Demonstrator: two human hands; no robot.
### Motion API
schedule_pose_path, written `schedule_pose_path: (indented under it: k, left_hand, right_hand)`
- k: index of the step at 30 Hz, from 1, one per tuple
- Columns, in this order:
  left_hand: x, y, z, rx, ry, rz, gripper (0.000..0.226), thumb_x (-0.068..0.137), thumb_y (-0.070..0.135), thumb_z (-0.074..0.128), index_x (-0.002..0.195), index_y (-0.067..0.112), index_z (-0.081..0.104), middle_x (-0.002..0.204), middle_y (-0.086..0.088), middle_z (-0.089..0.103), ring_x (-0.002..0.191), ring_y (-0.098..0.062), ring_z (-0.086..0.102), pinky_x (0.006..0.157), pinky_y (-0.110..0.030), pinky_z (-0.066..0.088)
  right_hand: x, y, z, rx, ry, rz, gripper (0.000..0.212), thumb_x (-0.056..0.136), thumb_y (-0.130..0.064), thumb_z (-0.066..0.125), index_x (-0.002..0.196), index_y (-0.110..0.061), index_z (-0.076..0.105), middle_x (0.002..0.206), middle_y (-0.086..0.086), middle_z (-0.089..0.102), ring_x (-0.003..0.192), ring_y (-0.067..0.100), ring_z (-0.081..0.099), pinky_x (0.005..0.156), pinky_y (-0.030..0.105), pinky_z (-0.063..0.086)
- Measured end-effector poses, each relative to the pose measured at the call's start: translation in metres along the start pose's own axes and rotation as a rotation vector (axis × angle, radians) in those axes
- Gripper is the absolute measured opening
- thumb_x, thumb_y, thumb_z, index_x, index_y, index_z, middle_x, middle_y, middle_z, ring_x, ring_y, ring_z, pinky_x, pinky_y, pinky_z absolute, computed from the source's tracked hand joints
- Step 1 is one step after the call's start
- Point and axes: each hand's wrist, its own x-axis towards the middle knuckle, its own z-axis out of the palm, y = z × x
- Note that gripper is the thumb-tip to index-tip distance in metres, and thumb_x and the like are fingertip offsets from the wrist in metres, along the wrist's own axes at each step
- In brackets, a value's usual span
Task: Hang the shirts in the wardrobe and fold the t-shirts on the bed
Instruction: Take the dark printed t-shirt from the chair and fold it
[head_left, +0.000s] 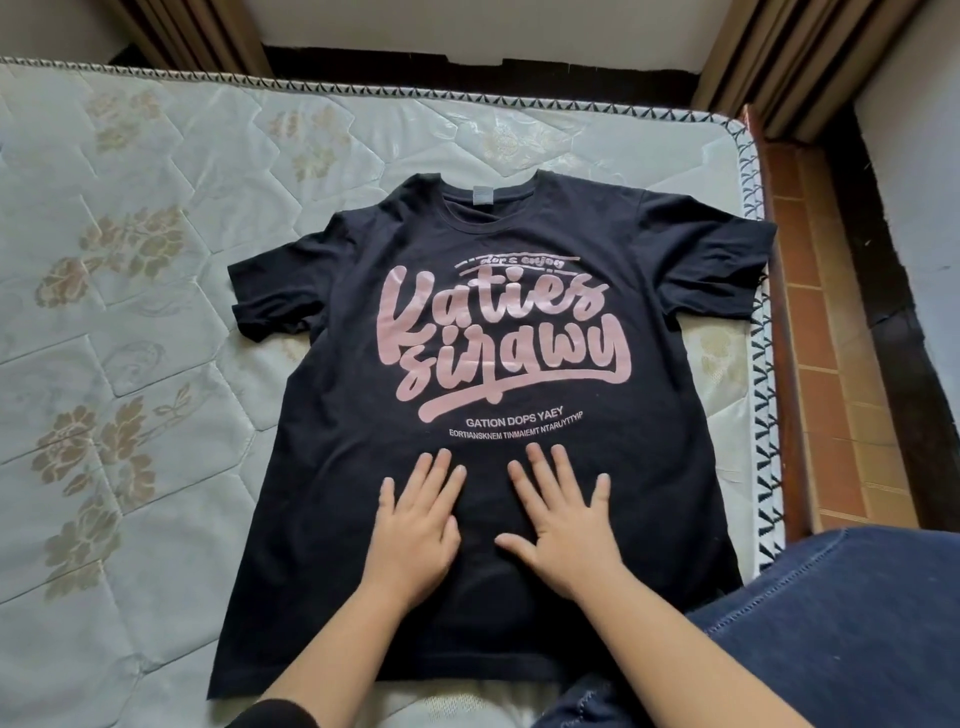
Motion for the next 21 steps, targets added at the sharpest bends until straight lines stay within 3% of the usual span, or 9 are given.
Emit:
schedule_pose_path:
  k: [1,4,6,7,9,11,14,17,21]
  left_hand:
    - [0.002,-0.008,-0.005,0.005,-0.006,-0.057,0.058,0.08,0.029,0.037,0.137,0.022,0.04,0.148,0.0,0.037,0.143,-0.014,0.013,0.095,-0.059,0.039]
    - [0.002,-0.037,-0.01,-0.014,-0.006,-0.286,0.063,0.083,0.034,0.024,0.142,0.018,0.041,0.152,-0.001,0.03,0.14,-0.018,0.023,0.102,-0.062,0.03]
    - [0.004,-0.053,-0.012,-0.038,-0.015,-0.37,0.069,0.082,0.038,0.016,0.144,0.017,0.037,0.155,-0.002,0.024,0.143,-0.02,0.02,0.107,-0.06,0.021]
    - [0.005,-0.056,-0.013,-0.024,-0.004,-0.37,0.069,0.082,0.036,0.017,0.142,0.012,0.04,0.154,-0.006,0.027,0.141,-0.024,0.025,0.105,-0.062,0.024]
    - [0.014,-0.052,-0.018,0.034,0.015,-0.316,0.063,0.082,0.03,0.027,0.132,0.0,0.051,0.145,-0.019,0.04,0.132,-0.035,0.041,0.094,-0.066,0.037]
    - [0.023,-0.03,-0.017,0.017,0.097,-0.194,0.057,0.08,0.026,0.034,0.127,-0.001,0.05,0.139,-0.022,0.046,0.129,-0.036,0.043,0.086,-0.066,0.041]
    - [0.02,0.02,-0.002,-0.06,0.097,0.011,0.06,0.081,0.025,0.035,0.138,0.006,0.034,0.154,-0.011,0.025,0.141,-0.022,0.021,0.095,-0.055,0.042]
    - [0.005,0.034,0.017,-0.066,0.05,-0.04,0.069,0.084,0.028,0.033,0.149,0.013,0.016,0.159,0.003,-0.007,0.146,-0.012,-0.003,0.108,-0.045,0.021]
    - [-0.012,0.019,0.01,0.04,-0.004,0.018,0.06,0.085,0.036,0.036,0.142,0.018,0.03,0.158,0.005,0.008,0.145,-0.01,-0.003,0.107,-0.05,0.023]
  right_hand:
    - [0.0,0.012,-0.005,-0.018,-0.018,0.052,0.09,0.075,-0.077,0.017,0.144,-0.022,0.032,0.153,0.004,0.029,0.143,0.025,0.008,0.088,0.07,0.036]
    - [-0.001,0.043,-0.021,-0.024,-0.164,0.166,0.109,0.047,-0.084,-0.033,0.14,-0.027,-0.027,0.144,-0.005,-0.04,0.134,0.019,-0.033,0.107,0.067,0.005]
    - [-0.002,0.051,-0.025,0.018,-0.181,0.214,0.107,0.04,-0.079,-0.043,0.132,-0.025,-0.038,0.135,-0.006,-0.051,0.13,0.019,-0.04,0.109,0.063,0.0]
    - [-0.002,0.051,-0.027,0.026,-0.165,0.233,0.108,0.047,-0.079,-0.04,0.138,-0.021,-0.031,0.141,-0.002,-0.045,0.134,0.021,-0.033,0.109,0.064,0.005]
    - [0.007,0.044,-0.022,-0.028,-0.024,0.249,0.103,0.077,-0.075,-0.018,0.15,-0.008,0.012,0.158,0.014,-0.001,0.142,0.029,-0.002,0.102,0.067,0.024]
    - [0.015,0.024,-0.019,0.009,0.089,0.179,0.083,0.09,-0.066,0.011,0.142,-0.006,0.033,0.151,0.015,0.028,0.143,0.033,0.008,0.1,0.064,0.025]
    - [0.016,-0.023,-0.008,0.021,0.077,-0.039,0.081,0.081,-0.055,0.031,0.147,-0.009,0.02,0.157,0.009,0.013,0.146,0.025,-0.001,0.101,0.064,0.028]
    - [0.006,-0.034,0.009,-0.017,0.053,-0.152,0.082,0.083,-0.052,0.033,0.15,-0.013,0.009,0.159,0.002,-0.005,0.146,0.022,-0.005,0.1,0.066,0.031]
    - [0.005,0.015,-0.006,-0.118,-0.082,-0.163,0.113,0.057,-0.089,0.024,0.145,-0.018,0.029,0.153,0.003,0.027,0.146,0.026,0.003,0.09,0.067,0.03]
